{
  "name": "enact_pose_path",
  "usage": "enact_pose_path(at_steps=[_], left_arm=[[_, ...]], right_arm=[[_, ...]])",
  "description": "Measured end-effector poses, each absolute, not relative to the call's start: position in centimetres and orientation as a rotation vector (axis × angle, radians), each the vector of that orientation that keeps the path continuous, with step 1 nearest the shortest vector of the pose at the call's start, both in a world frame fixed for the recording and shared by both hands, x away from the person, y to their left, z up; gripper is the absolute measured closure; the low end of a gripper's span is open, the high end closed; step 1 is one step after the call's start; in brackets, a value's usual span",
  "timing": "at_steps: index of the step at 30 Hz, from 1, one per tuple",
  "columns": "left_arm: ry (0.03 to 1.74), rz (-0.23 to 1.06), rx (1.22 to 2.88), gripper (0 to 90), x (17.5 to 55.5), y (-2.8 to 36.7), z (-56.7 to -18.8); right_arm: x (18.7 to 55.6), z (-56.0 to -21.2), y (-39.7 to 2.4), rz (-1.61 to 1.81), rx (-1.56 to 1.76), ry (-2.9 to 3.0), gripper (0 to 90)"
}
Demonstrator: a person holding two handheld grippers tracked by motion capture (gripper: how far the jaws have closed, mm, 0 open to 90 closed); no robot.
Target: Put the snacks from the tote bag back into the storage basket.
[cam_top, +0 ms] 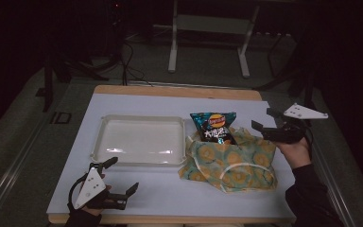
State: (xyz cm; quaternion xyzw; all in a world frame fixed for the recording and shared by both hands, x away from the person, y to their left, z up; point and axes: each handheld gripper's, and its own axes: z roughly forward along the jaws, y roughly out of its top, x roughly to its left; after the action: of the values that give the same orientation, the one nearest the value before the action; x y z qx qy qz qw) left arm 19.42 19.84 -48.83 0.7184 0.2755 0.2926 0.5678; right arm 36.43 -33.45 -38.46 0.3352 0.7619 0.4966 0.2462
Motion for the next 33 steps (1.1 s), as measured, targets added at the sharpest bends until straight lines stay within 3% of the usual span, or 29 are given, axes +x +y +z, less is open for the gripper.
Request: enact_pose_path(at_steps=[19,33], left_arm=[[0.653,0.689,1.713,0.0,19.1,20.0,-49.2],[0.664,0.692,1.730,0.0,18.9,20.0,-49.4]], right_arm=[[43.7,-41.1,-29.7,1.296,0.892,2.269,24.4],[47.1,-44.1,-29.1,1.193,0.861,2.398,29.2]])
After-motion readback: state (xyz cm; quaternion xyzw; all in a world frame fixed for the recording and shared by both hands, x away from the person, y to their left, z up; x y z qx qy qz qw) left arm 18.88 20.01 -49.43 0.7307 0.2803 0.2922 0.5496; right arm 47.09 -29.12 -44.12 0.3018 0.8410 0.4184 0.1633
